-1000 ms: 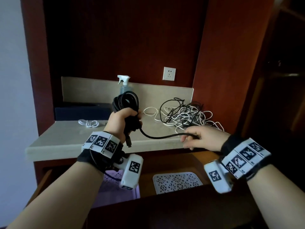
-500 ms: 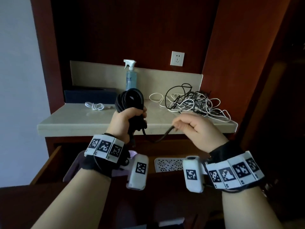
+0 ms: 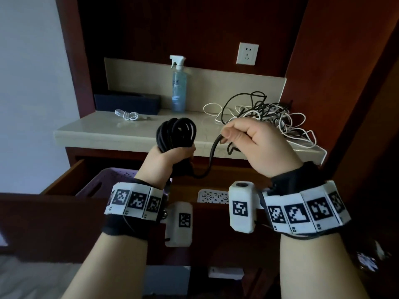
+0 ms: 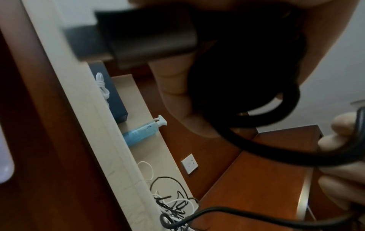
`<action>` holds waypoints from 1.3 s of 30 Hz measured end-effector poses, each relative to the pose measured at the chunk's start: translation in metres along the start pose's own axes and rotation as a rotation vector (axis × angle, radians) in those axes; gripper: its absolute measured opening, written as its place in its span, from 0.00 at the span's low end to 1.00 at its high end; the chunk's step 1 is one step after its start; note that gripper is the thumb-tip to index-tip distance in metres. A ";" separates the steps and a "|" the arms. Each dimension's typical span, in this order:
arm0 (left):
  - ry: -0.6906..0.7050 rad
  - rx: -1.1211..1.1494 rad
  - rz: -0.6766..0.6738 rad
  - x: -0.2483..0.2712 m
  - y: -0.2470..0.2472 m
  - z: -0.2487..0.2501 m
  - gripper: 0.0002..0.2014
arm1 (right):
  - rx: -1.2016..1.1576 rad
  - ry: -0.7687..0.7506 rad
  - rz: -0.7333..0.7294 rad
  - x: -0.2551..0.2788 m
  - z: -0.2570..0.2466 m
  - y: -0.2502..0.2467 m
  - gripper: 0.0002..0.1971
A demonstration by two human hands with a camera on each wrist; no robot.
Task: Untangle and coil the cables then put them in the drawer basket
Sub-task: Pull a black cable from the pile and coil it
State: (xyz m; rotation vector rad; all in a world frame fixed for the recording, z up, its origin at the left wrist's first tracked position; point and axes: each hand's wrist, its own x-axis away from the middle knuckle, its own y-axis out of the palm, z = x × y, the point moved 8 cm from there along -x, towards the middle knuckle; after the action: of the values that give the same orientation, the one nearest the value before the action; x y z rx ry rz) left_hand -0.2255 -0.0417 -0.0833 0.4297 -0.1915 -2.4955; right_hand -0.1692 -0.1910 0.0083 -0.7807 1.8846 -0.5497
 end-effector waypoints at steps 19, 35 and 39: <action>0.037 -0.513 -0.261 0.006 0.019 0.008 0.19 | -0.040 -0.248 -0.189 -0.051 -0.014 0.030 0.04; 0.025 0.241 -0.299 -0.007 0.000 0.000 0.22 | -0.074 -0.010 0.077 -0.060 0.036 0.015 0.09; 0.036 0.344 -0.292 -0.010 0.004 -0.004 0.21 | -0.178 0.036 0.164 -0.038 0.050 0.018 0.07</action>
State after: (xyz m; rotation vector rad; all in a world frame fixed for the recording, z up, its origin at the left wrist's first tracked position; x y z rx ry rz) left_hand -0.2149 -0.0390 -0.0833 0.6848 -0.5868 -2.7423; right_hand -0.1173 -0.1529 -0.0005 -0.7254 2.0294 -0.2978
